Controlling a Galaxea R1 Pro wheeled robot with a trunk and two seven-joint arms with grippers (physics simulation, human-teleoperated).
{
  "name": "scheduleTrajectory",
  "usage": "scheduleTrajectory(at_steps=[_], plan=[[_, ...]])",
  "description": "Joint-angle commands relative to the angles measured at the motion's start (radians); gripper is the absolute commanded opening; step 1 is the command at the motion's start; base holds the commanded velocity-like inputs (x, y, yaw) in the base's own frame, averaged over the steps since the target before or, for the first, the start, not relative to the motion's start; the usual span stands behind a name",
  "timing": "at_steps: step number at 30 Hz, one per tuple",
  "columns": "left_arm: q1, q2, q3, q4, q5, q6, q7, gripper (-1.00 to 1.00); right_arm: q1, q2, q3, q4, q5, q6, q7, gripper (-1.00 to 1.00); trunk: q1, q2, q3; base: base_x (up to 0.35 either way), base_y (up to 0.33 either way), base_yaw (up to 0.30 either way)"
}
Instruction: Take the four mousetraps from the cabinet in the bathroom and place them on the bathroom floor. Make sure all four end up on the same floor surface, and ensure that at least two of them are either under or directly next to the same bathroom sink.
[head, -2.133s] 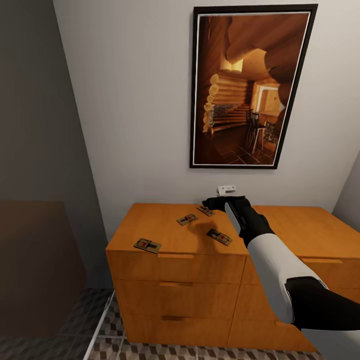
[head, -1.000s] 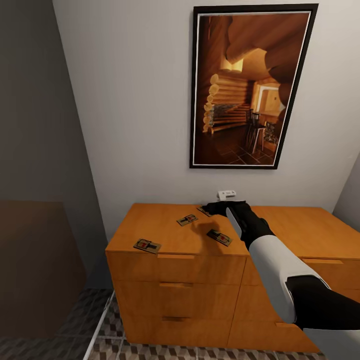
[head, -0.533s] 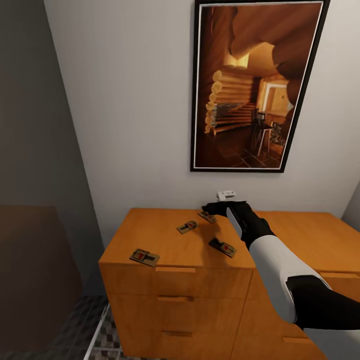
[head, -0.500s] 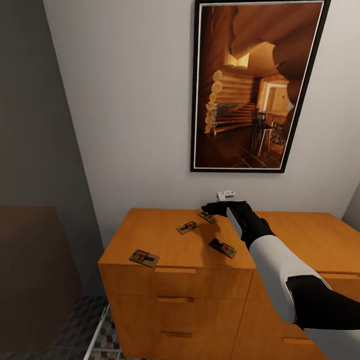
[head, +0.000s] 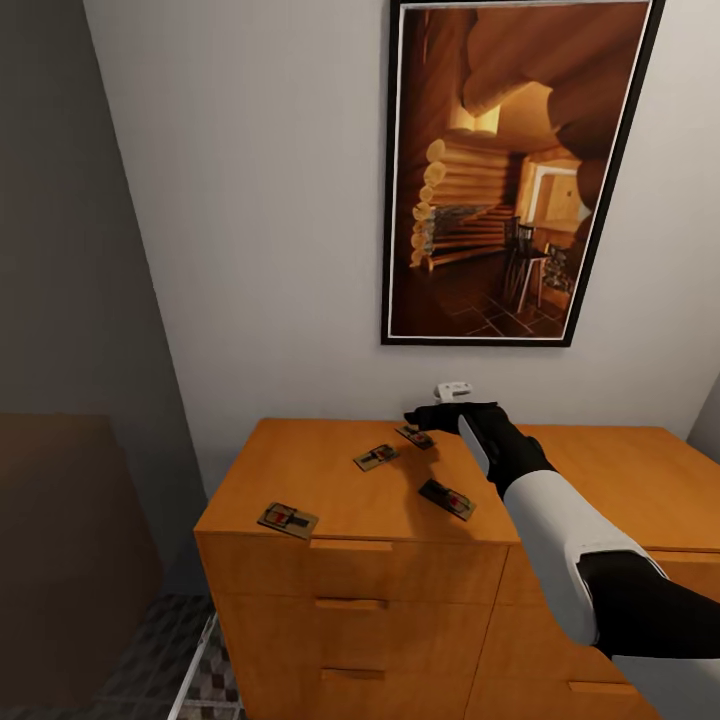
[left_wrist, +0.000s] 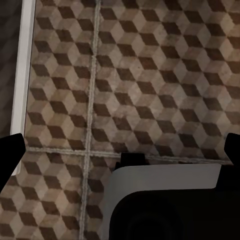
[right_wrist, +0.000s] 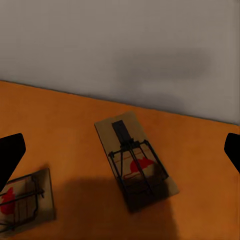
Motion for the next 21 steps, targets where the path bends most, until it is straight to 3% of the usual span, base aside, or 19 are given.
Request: scheduleTrajectory(at_steps=[1, 21], plan=[[0.001, 0.000, 0.002, -0.002, 0.000, -0.001, 0.000, 1.00, 0.000, 0.000, 0.001, -0.001, 0.005, 0.005, 0.004, 1.00, 0.000, -0.001, -0.001, 0.002, 0.000, 0.000], [0.001, 0.000, 0.002, -0.002, 0.000, -0.001, 0.000, 1.00, 0.002, -0.033, 0.001, -0.001, 0.001, -0.034, 0.007, 1.00, 0.000, -0.001, -0.001, 0.000, 0.000, 0.000]])
